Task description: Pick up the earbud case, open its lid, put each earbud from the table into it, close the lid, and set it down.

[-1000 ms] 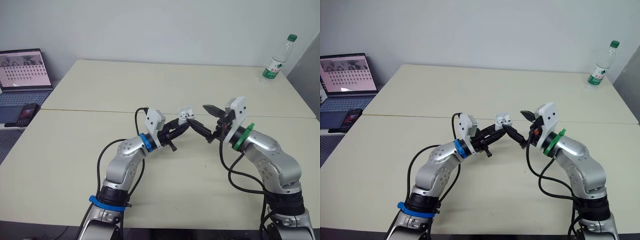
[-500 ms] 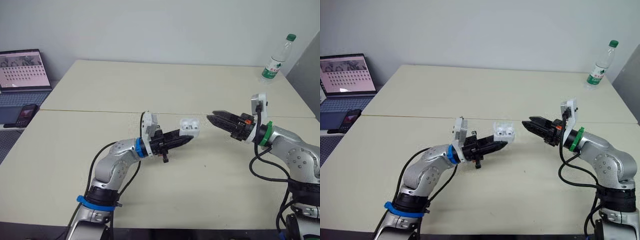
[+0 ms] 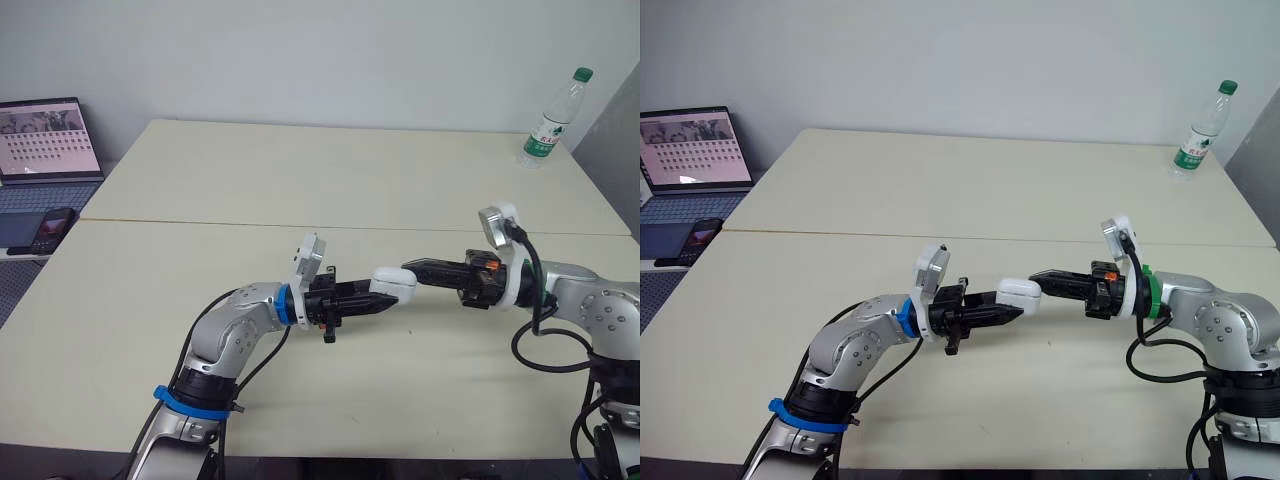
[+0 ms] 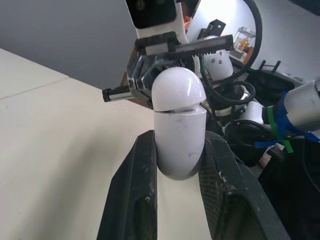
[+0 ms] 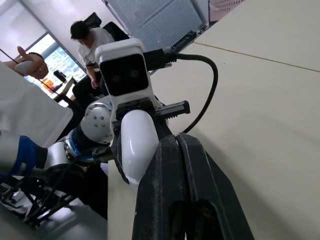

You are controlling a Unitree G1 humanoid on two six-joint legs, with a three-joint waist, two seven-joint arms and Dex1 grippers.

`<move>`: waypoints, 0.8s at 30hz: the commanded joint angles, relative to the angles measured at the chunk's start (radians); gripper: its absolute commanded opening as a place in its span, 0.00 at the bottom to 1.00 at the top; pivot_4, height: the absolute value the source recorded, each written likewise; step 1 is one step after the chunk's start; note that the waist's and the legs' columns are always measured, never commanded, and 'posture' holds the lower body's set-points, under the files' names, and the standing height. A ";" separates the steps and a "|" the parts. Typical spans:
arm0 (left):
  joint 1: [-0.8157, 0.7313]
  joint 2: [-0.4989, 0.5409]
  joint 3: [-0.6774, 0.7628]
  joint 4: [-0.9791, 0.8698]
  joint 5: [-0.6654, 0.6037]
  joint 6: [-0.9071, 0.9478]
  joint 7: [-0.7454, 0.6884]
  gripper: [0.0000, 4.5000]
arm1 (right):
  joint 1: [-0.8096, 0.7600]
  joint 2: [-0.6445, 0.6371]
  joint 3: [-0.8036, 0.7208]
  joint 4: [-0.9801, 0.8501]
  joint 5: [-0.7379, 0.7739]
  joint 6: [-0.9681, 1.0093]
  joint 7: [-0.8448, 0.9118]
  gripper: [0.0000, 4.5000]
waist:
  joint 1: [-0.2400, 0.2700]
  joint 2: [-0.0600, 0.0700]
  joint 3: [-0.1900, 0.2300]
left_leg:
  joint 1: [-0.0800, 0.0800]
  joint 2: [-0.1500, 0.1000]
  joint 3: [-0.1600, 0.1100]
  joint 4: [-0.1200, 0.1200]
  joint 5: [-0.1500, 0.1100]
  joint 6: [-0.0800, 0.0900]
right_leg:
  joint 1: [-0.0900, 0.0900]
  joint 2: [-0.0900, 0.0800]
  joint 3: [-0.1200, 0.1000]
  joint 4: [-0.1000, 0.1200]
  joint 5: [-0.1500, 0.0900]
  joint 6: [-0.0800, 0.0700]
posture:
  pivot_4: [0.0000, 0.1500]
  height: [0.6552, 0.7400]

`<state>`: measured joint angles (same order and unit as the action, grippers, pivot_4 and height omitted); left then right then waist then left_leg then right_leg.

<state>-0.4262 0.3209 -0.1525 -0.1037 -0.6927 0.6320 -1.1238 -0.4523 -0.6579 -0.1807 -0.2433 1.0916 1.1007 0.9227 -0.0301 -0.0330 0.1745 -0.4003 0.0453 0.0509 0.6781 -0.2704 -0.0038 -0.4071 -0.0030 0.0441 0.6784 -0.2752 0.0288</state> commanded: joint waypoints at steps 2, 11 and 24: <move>0.000 0.024 -0.037 -0.033 0.041 0.014 0.025 0.17 | -0.005 -0.016 -0.045 -0.072 0.112 0.021 0.012 0.01 | 0.000 0.000 0.000 | 0.000 0.000 -0.001 0.000 0.000 0.000 | 0.000 0.000 0.000 0.000 0.000 0.000 | 1.00 0.95; -0.050 -0.014 -0.057 -0.017 0.125 0.137 0.264 0.17 | 0.113 -0.049 -0.043 -0.084 -0.085 -0.143 -0.049 0.01 | 0.001 0.000 0.000 | -0.001 0.000 -0.001 0.000 0.000 0.000 | 0.000 -0.001 0.000 -0.001 0.000 0.001 | 1.00 0.95; -0.278 -0.135 -0.017 0.307 0.167 0.503 0.501 0.17 | 0.353 0.003 -0.170 -0.166 -0.201 -0.313 -0.206 0.01 | 0.000 0.000 0.000 | -0.001 -0.001 -0.001 0.000 0.000 0.000 | -0.001 0.000 0.000 0.000 -0.003 0.005 | 1.00 0.95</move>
<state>-0.6826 0.1922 -0.1711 0.1946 -0.5375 1.1294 -0.6358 -0.1082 -0.6600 -0.3255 -0.3558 0.8834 0.8116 0.7316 -0.0302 -0.0334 0.1747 -0.4010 0.0447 0.0500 0.6777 -0.2704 -0.0039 -0.4075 -0.0030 0.0440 0.6783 -0.2778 0.0334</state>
